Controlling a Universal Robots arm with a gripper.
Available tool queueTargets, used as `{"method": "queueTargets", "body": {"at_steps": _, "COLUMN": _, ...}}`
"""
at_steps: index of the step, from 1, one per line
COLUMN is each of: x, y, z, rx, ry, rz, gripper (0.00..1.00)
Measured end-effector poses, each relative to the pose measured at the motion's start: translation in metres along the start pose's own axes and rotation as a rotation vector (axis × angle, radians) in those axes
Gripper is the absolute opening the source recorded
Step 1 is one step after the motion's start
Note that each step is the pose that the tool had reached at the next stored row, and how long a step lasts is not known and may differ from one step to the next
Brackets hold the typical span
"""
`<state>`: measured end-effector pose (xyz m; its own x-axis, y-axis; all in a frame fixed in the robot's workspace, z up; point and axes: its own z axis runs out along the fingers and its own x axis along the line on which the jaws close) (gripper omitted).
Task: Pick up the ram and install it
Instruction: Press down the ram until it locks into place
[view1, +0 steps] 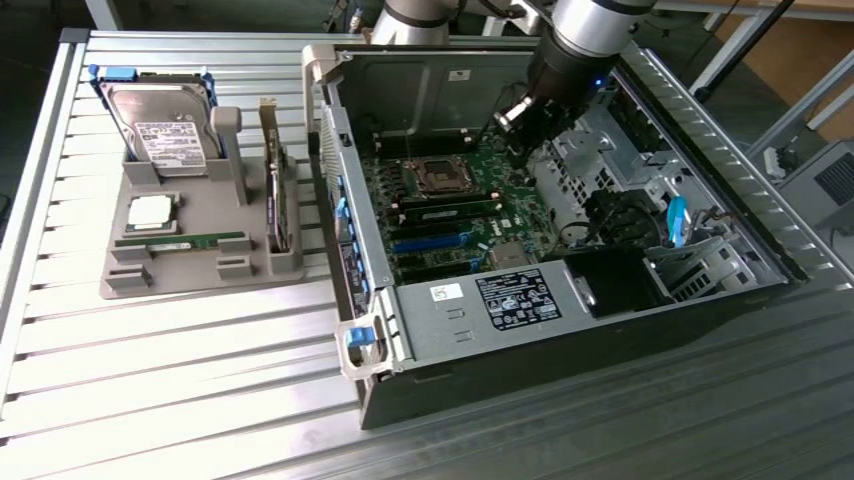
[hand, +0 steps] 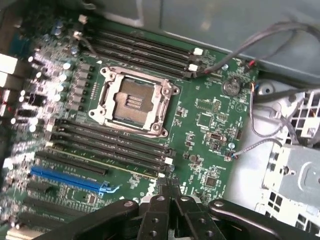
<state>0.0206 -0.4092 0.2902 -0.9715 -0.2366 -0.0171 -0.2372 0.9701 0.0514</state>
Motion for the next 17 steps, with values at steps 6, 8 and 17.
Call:
{"method": "queueTargets", "body": {"at_steps": 6, "x": 0.0001, "y": -0.0002, "z": 0.0033, "rx": 0.0027, "ry": -0.0080, "rz": 0.155, "gripper": 0.09}}
{"method": "queueTargets", "body": {"at_steps": 8, "x": 0.0001, "y": -0.0002, "z": 0.0044, "rx": 0.0037, "ry": -0.0108, "rz": 0.210, "gripper": 0.09}}
{"method": "queueTargets", "body": {"at_steps": 17, "x": 0.0001, "y": -0.0003, "z": 0.0063, "rx": 0.0055, "ry": -0.0162, "rz": 0.316, "gripper": 0.09}}
